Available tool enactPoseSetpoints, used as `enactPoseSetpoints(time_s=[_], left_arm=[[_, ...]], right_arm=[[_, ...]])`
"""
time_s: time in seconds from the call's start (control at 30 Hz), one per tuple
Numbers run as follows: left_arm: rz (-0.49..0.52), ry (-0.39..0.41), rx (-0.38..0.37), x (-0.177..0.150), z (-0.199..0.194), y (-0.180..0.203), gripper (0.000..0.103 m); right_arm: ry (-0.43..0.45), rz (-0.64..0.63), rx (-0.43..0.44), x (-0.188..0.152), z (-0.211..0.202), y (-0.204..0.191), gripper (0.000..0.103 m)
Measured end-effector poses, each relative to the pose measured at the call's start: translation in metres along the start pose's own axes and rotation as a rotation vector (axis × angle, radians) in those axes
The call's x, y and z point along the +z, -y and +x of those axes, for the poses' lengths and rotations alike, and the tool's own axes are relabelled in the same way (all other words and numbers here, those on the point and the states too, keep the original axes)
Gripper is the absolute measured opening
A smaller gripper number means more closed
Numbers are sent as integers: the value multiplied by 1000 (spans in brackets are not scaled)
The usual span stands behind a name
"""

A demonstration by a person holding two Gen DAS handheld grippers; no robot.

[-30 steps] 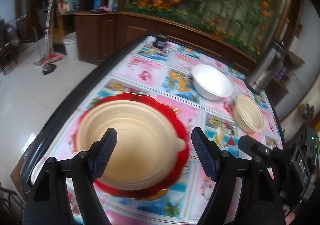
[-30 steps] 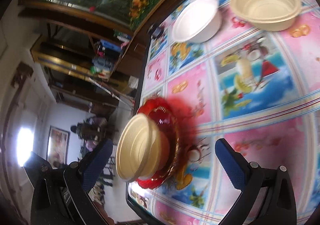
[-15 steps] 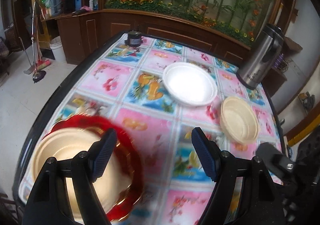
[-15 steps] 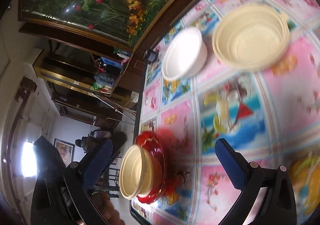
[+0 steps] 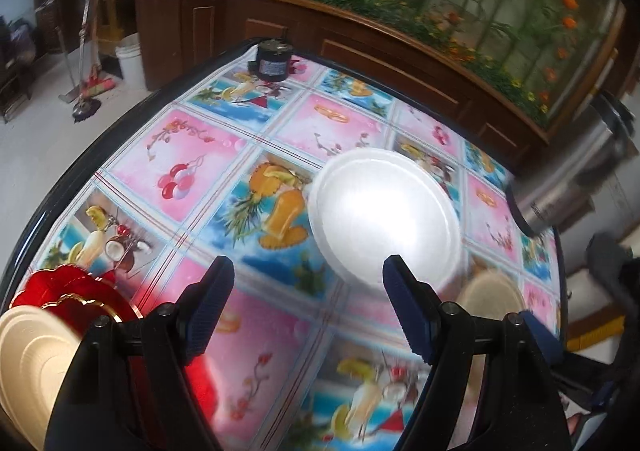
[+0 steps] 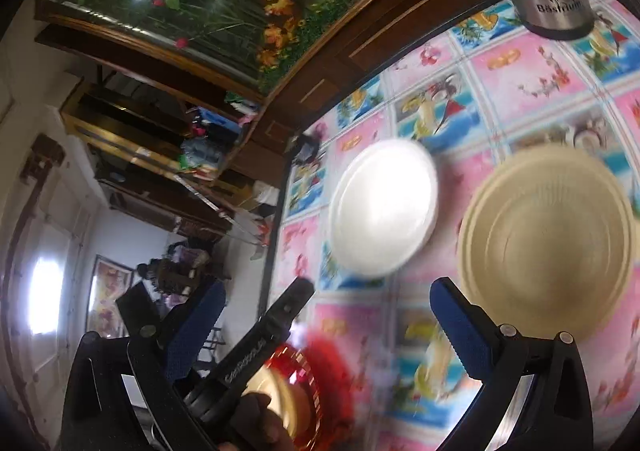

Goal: Organize plates and bowls
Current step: 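Move both grippers to the second white foam plate on the table, then grasp the rim of the white foam plate with both grippers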

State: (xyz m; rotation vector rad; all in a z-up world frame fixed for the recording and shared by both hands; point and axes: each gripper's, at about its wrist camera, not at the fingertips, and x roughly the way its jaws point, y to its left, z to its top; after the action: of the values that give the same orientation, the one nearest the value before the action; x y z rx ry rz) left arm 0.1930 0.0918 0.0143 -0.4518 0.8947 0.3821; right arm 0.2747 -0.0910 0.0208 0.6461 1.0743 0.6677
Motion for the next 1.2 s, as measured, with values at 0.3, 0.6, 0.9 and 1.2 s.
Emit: enactPoseSetpoints(time_s=[0.3, 0.6, 0.9, 1.2], left_arm=[[-89, 4, 43, 18, 35, 7, 77], [-92, -51, 85, 16, 70, 18, 77], [-39, -135, 87, 4, 95, 24, 14], [-2, -98, 52, 0, 75, 22, 12]], right_arm=[[-63, -117, -176, 48, 60, 1, 88], [-126, -125, -304, 58, 96, 33, 73], [-153, -129, -393, 55, 108, 47, 24], [-142, -115, -371, 44, 97, 47, 6]])
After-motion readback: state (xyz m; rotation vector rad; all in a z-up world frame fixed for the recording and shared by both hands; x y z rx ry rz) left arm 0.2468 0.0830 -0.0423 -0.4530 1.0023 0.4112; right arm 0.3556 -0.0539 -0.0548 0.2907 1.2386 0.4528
